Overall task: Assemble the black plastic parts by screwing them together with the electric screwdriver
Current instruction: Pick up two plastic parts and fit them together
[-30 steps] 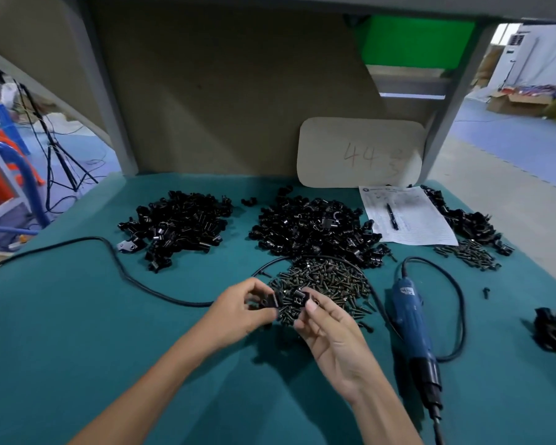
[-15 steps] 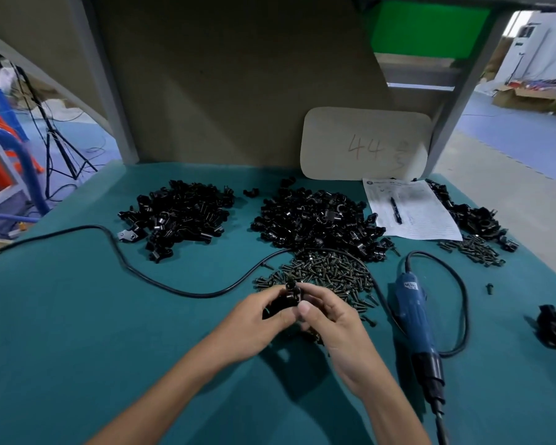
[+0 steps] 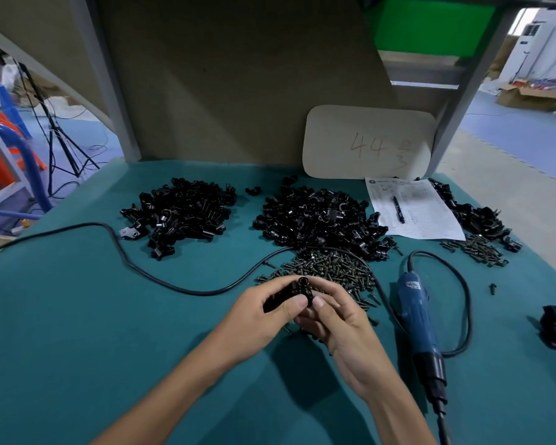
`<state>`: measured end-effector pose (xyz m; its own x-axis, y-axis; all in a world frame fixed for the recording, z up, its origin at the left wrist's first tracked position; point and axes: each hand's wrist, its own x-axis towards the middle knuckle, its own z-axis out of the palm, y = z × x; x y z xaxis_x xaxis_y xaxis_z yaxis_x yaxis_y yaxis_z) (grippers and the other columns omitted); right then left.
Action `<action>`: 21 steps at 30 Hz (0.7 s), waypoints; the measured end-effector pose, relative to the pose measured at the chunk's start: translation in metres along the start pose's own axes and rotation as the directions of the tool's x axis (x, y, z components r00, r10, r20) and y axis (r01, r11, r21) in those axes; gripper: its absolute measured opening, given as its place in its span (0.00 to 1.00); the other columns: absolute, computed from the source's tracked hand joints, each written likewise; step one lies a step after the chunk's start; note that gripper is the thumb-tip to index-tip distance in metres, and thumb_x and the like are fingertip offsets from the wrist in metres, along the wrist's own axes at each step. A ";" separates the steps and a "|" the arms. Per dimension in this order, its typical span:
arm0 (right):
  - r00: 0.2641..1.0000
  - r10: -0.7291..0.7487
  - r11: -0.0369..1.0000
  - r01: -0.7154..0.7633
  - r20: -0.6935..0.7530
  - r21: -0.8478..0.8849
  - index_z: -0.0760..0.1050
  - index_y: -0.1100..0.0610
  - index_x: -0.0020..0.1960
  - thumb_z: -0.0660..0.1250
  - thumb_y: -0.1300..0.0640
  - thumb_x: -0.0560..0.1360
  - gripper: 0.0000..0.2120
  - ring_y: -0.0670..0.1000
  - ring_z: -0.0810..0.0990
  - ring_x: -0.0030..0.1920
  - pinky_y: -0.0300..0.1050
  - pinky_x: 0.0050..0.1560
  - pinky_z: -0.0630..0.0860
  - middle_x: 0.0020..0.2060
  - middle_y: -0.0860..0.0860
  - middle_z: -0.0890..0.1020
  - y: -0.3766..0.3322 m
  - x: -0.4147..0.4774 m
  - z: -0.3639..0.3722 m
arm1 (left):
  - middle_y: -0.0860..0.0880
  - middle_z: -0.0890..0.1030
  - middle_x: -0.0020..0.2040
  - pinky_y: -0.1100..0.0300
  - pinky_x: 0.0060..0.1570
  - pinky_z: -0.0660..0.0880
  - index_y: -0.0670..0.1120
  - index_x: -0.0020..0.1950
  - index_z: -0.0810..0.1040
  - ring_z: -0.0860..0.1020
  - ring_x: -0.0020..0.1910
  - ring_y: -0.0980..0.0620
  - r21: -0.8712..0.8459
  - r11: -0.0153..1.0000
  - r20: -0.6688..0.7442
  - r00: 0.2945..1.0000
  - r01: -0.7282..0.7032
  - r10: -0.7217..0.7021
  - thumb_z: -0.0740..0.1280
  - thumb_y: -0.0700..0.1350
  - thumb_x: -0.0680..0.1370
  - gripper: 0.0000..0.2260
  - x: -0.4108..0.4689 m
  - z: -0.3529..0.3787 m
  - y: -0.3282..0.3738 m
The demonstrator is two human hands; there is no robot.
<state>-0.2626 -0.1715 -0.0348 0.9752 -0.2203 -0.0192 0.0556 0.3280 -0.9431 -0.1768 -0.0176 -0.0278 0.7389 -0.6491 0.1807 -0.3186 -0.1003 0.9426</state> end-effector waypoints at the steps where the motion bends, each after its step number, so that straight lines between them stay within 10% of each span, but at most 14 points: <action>1: 1.000 -0.003 1.000 0.003 0.002 0.014 0.83 0.47 0.61 0.67 0.54 0.77 0.14 0.51 0.85 0.54 0.43 0.55 0.81 0.55 0.52 0.86 0.001 0.000 0.000 | 0.55 0.84 0.60 0.55 0.63 0.76 0.56 0.66 0.80 0.81 0.62 0.54 0.000 1.000 -0.004 1.000 -0.005 0.005 0.68 0.51 0.81 0.13 0.000 0.000 0.001; 7: 1.000 -0.030 0.997 0.030 0.005 0.071 0.83 0.48 0.60 0.68 0.55 0.77 0.14 0.49 0.85 0.51 0.43 0.54 0.81 0.52 0.52 0.86 0.001 -0.002 0.001 | 0.58 0.82 0.61 0.50 0.64 0.76 0.59 0.68 0.76 0.80 0.62 0.57 0.055 0.998 -0.011 1.000 0.013 -0.012 0.66 0.57 0.80 0.17 -0.002 0.002 0.005; 15: 0.998 -0.064 0.996 0.064 -0.009 0.054 0.83 0.48 0.59 0.68 0.56 0.77 0.12 0.47 0.85 0.50 0.43 0.54 0.81 0.50 0.49 0.86 -0.001 -0.005 0.002 | 0.66 0.78 0.62 0.69 0.59 0.72 0.69 0.71 0.68 0.76 0.63 0.65 0.217 0.976 0.006 1.000 -0.008 0.007 0.59 0.65 0.80 0.19 -0.005 0.005 0.012; 21: 0.997 -0.076 0.995 0.077 -0.024 0.058 0.82 0.50 0.57 0.68 0.56 0.78 0.10 0.49 0.85 0.52 0.44 0.53 0.81 0.52 0.52 0.86 0.000 -0.007 0.002 | 0.64 0.79 0.60 0.60 0.59 0.75 0.68 0.69 0.68 0.77 0.61 0.62 0.227 0.974 -0.003 1.000 -0.022 0.024 0.59 0.66 0.80 0.17 -0.008 0.006 0.012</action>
<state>-0.2692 -0.1686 -0.0337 0.9629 -0.2662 0.0448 0.1430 0.3625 -0.9210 -0.1899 -0.0187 -0.0196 0.7328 -0.6493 0.2036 -0.4616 -0.2545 0.8498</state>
